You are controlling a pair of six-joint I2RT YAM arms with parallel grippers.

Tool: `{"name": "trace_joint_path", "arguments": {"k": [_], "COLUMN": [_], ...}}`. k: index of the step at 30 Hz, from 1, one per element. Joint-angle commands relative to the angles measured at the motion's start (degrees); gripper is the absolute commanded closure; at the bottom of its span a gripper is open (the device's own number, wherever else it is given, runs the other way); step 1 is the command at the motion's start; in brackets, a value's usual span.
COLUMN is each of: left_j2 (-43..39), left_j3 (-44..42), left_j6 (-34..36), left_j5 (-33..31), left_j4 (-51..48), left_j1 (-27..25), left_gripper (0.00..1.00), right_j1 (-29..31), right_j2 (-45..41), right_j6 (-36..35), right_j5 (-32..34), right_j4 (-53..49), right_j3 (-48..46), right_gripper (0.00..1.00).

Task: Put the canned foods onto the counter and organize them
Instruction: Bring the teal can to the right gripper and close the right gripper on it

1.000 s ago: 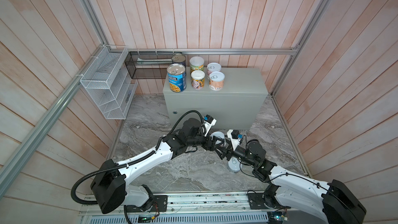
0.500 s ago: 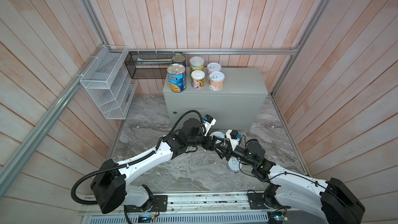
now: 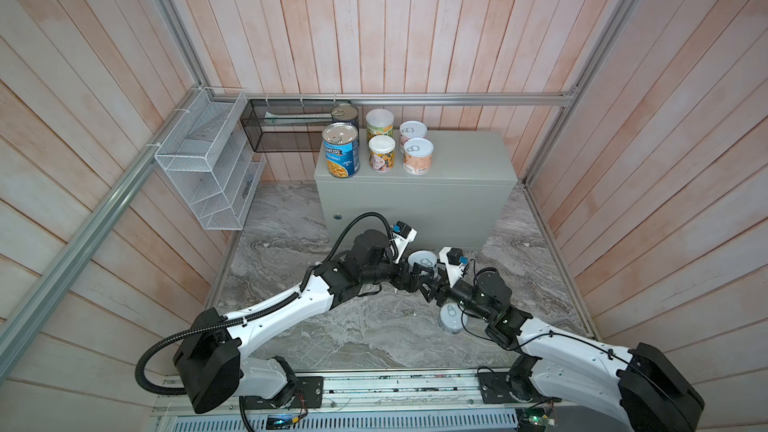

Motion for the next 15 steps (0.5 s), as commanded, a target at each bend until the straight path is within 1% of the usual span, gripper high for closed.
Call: {"name": "trace_joint_path", "arguments": {"k": [1,6,15], "left_j2": [-1.75,-2.22,-4.38], "left_j3": [-1.02,-1.31,-4.23], "left_j6": [0.21,-0.02,-0.6], "left_j5": [-1.84,-2.59,-7.48], "left_j4": [0.31,0.48,2.41], "left_j1": [-0.18,-0.15,0.39], "left_gripper": [0.07,0.05,0.02], "right_j1": [-0.05,-0.05,-0.05], "right_j2": [-0.56,-1.02,-4.88], "right_j6": [1.09,1.63,1.86], "right_j5": [2.43,3.4,5.96], "right_j4": [4.05,3.78,-0.22], "right_j3": [0.51,0.08,-0.1], "right_gripper": [0.35,0.36,0.36]}}
